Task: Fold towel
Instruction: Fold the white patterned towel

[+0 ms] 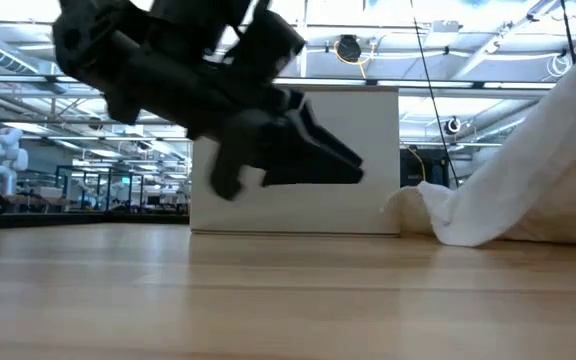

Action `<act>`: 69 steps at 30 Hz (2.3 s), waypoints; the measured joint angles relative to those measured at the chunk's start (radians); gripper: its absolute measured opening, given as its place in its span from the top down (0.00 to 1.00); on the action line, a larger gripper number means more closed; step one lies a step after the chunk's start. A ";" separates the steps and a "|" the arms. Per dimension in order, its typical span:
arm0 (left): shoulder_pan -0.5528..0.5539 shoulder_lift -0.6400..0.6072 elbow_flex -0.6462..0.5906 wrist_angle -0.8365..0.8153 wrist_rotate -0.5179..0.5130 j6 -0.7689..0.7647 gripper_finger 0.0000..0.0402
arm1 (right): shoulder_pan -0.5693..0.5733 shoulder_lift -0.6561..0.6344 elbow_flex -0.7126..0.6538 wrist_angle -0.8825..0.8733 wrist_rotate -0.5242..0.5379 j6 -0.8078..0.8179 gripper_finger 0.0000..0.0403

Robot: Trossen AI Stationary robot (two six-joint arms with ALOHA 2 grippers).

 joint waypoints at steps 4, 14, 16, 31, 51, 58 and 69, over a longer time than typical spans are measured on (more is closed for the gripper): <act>0.024 0.051 0.058 0.013 -0.050 0.026 0.59 | 0.035 0.000 0.000 0.052 0.012 0.039 1.00; 0.028 0.164 0.212 -0.182 -0.020 0.025 0.59 | 0.112 0.001 0.000 0.108 0.080 0.059 1.00; 0.019 0.170 0.223 -0.224 -0.021 0.026 0.59 | 0.121 0.001 0.000 0.108 0.083 0.053 1.00; 0.044 0.175 0.225 -0.234 -0.094 0.071 0.59 | 0.152 0.005 0.000 0.109 0.112 -0.013 1.00; 0.127 0.178 0.224 -0.332 0.133 -0.002 0.59 | 0.157 0.005 0.000 0.189 0.138 -0.050 1.00; 0.127 0.178 0.224 -0.341 0.139 0.003 0.60 | 0.157 0.022 0.000 0.261 0.154 -0.103 1.00; 0.135 0.178 0.223 -0.395 0.200 -0.009 0.97 | 0.156 0.052 0.000 0.286 0.154 -0.098 1.00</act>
